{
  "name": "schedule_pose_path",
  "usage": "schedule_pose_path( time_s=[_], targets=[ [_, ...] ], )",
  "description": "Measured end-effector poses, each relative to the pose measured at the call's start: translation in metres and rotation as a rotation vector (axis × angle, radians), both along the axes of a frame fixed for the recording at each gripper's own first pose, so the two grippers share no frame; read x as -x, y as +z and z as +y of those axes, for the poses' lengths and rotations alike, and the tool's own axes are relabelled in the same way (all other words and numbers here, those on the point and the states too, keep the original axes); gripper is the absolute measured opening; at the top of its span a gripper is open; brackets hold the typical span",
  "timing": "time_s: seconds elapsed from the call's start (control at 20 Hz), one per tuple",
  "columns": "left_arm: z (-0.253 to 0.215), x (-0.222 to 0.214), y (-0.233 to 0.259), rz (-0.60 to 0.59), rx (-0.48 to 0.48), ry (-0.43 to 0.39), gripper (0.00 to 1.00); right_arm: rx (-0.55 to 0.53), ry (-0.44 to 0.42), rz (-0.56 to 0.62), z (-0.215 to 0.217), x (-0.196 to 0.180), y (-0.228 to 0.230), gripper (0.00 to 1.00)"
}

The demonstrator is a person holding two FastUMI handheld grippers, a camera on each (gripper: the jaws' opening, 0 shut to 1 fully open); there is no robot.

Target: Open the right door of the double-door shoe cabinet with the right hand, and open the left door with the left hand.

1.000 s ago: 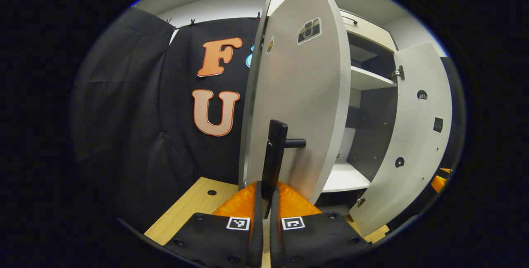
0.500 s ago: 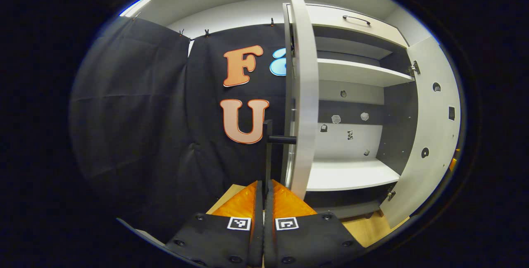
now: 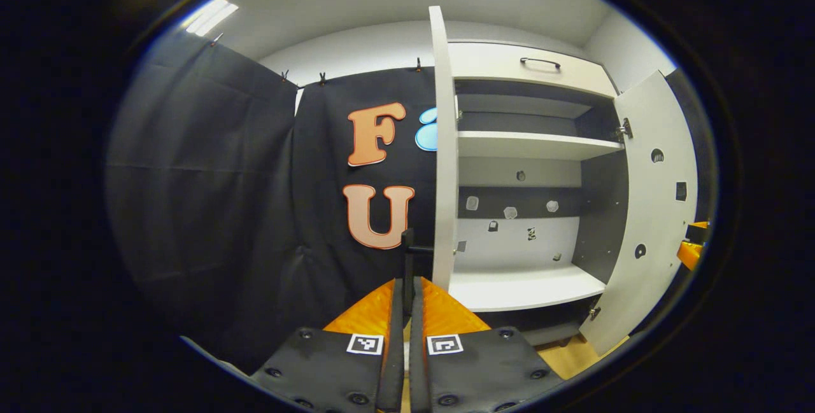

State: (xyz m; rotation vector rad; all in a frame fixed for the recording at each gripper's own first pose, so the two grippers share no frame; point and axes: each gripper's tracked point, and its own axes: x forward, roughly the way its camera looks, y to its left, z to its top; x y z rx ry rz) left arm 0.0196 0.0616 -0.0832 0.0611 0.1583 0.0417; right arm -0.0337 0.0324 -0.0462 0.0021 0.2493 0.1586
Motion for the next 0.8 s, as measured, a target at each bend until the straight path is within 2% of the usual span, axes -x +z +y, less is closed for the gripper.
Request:
schedule_pose_path(
  time_s=[0.1, 0.15, 0.25, 0.35, 0.5, 0.8],
  targets=[
    [-0.017, 0.012, 0.013, -0.034, -0.001, -0.024, 0.17, 0.006, -0.005, -0.028, -0.002, -0.004, 0.010, 0.92],
    [-0.022, 0.015, 0.020, -0.050, 0.001, -0.034, 0.30, 0.022, -0.011, -0.036, -0.003, -0.006, 0.012, 0.94],
    [-0.033, 0.024, 0.026, -0.064, 0.013, -0.034, 0.45, 0.045, -0.026, -0.040, -0.009, -0.009, 0.013, 0.94],
    [-0.051, 0.025, 0.034, -0.084, 0.025, -0.070, 0.62, 0.029, -0.036, -0.055, -0.009, -0.012, 0.021, 0.94],
    [-0.064, 0.029, 0.043, -0.101, 0.050, -0.100, 0.77, 0.007, -0.056, -0.080, -0.018, -0.014, 0.030, 0.94],
    [-0.073, 0.040, 0.051, -0.133, 0.062, -0.107, 0.92, -0.002, -0.082, -0.135, -0.034, -0.013, 0.049, 0.94]
  ],
)
